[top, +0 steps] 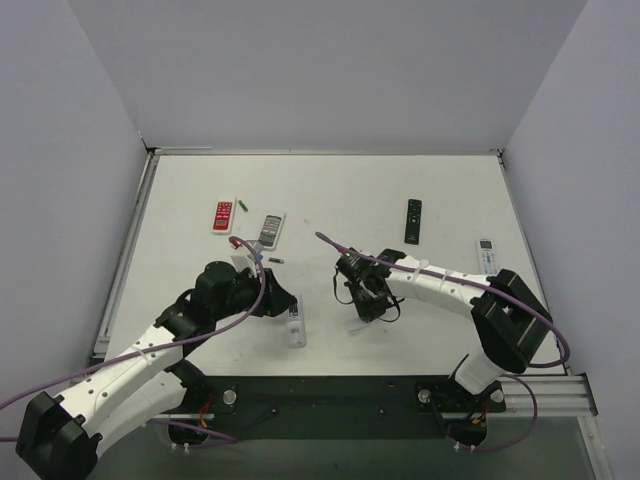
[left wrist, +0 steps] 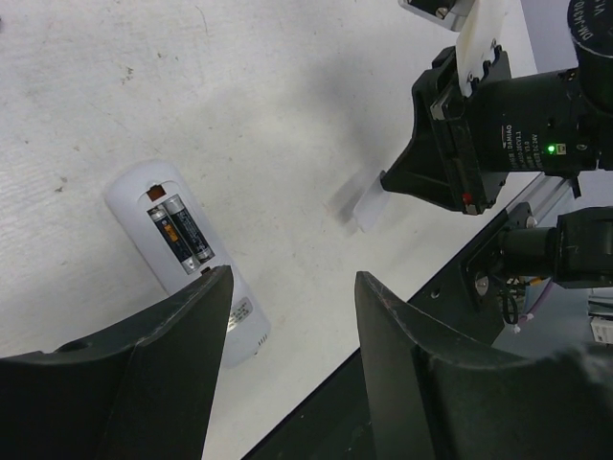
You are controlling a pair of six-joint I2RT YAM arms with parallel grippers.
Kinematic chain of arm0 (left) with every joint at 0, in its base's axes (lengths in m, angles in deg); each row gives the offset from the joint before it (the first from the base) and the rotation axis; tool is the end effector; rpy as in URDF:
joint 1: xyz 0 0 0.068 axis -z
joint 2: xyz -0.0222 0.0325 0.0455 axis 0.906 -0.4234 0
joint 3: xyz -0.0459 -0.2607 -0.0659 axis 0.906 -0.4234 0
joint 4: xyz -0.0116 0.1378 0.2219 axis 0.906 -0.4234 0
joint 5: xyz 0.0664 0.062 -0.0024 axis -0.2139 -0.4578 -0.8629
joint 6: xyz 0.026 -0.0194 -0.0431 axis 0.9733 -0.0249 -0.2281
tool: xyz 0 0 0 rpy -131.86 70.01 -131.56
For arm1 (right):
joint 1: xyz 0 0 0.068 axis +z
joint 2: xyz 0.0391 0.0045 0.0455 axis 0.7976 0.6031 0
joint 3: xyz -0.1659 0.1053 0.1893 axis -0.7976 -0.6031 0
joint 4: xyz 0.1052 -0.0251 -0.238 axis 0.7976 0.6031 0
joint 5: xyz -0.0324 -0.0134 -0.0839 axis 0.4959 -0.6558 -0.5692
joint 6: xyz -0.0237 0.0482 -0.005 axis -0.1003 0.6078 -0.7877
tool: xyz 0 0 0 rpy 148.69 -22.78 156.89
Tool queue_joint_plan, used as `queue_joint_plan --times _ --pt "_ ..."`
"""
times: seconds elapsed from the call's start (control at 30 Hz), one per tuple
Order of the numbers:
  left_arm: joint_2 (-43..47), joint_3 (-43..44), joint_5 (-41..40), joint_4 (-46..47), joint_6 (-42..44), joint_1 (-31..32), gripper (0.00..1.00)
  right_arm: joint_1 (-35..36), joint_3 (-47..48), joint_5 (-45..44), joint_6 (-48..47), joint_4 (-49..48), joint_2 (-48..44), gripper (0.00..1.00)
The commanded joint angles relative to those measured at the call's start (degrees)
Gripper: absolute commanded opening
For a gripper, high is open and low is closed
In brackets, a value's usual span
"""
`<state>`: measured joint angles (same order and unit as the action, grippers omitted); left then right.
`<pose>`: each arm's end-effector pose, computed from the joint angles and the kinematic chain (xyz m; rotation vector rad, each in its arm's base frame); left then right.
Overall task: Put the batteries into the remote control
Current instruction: Pick up the battery cover at the center of the board.
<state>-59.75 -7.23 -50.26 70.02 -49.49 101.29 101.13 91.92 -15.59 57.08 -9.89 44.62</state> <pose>0.1420 -0.1142 0.2276 0.1371 2.1918 -0.9960 0.1964 0.2206 0.1762 -0.4882 2.7794 0.3689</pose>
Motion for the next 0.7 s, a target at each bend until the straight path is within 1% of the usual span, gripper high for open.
queue_joint_plan --times 0.0,0.03,0.13,0.17,0.3,0.33,0.53,0.67 --pt "-2.0 0.8 4.7 5.7 -1.6 -0.1 0.64 2.2 4.9 -6.9 -4.6 3.1 -1.8 0.0" --pt "-2.6 1.2 5.3 6.0 -1.7 -0.1 0.64 2.8 5.5 -9.5 -5.2 2.7 -2.4 0.0" --pt "-5.8 2.9 8.7 7.3 -1.8 -0.1 0.65 5.1 7.3 -13.4 -9.4 0.2 -5.1 0.0" --pt "-6.4 3.3 10.0 9.7 -2.1 -0.1 0.67 5.6 7.5 -13.8 -10.5 -0.8 -6.7 0.0" --pt "-9.6 4.8 16.0 14.5 -3.8 -0.1 0.68 7.1 6.3 -13.7 -17.0 -8.3 -11.7 0.0" --pt "-10.6 5.0 18.0 16.2 -4.5 -0.1 0.68 7.7 5.2 -13.6 -19.6 -11.4 -13.6 0.0" --pt "-14.4 9.3 22.1 18.2 -5.5 0.0 0.68 8.5 3.1 -12.3 -25.9 -19.2 -18.2 0.0" --pt "-16.6 12.1 23.2 17.9 -5.5 0.4 0.68 9.3 2.9 -11.4 -29.6 -21.5 -19.0 0.0"
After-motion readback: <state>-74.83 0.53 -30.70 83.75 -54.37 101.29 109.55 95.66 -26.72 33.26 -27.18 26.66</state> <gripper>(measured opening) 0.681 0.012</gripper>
